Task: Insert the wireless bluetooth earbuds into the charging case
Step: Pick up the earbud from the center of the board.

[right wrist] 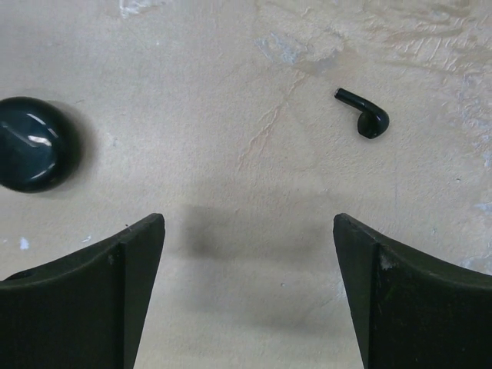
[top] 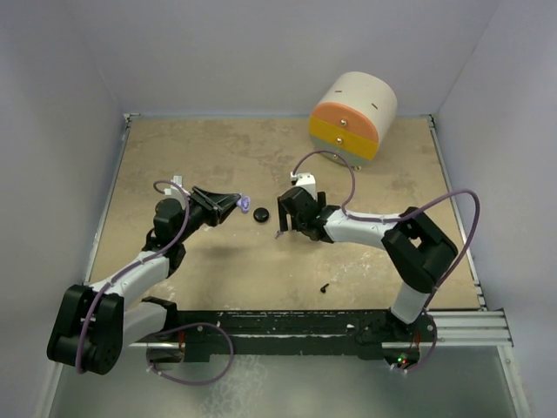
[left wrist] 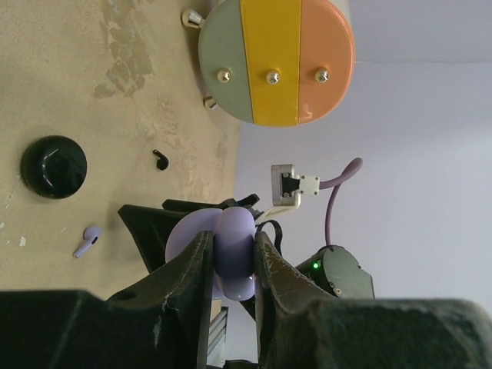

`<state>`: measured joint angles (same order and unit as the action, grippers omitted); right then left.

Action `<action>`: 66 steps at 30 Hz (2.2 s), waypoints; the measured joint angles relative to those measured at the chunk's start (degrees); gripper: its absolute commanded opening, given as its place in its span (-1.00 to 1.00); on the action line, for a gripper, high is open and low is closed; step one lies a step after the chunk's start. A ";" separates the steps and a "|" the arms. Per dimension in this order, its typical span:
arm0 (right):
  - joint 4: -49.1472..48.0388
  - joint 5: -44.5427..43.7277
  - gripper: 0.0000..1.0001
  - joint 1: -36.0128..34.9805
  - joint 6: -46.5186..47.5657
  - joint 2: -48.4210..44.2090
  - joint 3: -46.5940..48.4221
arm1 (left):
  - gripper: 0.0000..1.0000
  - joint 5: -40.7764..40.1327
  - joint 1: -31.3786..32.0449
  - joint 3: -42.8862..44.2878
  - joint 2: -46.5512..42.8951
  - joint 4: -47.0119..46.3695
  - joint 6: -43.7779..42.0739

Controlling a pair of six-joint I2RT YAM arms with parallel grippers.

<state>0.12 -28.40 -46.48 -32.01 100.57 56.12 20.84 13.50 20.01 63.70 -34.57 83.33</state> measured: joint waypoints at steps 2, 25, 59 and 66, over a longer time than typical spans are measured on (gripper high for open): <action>0.37 0.52 0.81 0.00 0.02 -1.36 0.02 | -1.00 0.00 0.00 0.00 0.00 0.00 0.00; 2.67 2.36 0.80 -6.01 -3.04 2.80 4.70 | -1.00 0.42 -0.37 -0.24 -2.51 -0.44 0.07; 3.32 1.79 0.81 -6.01 -4.96 3.06 2.45 | -1.00 0.90 -0.48 -0.24 -2.43 -0.44 0.07; 3.39 1.73 0.81 -6.01 -5.18 1.99 1.16 | -1.00 0.94 -0.57 -0.24 -1.92 -0.44 0.04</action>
<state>3.51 -26.68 -52.49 -37.19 102.56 57.28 21.78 12.93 19.77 61.78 -35.00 83.37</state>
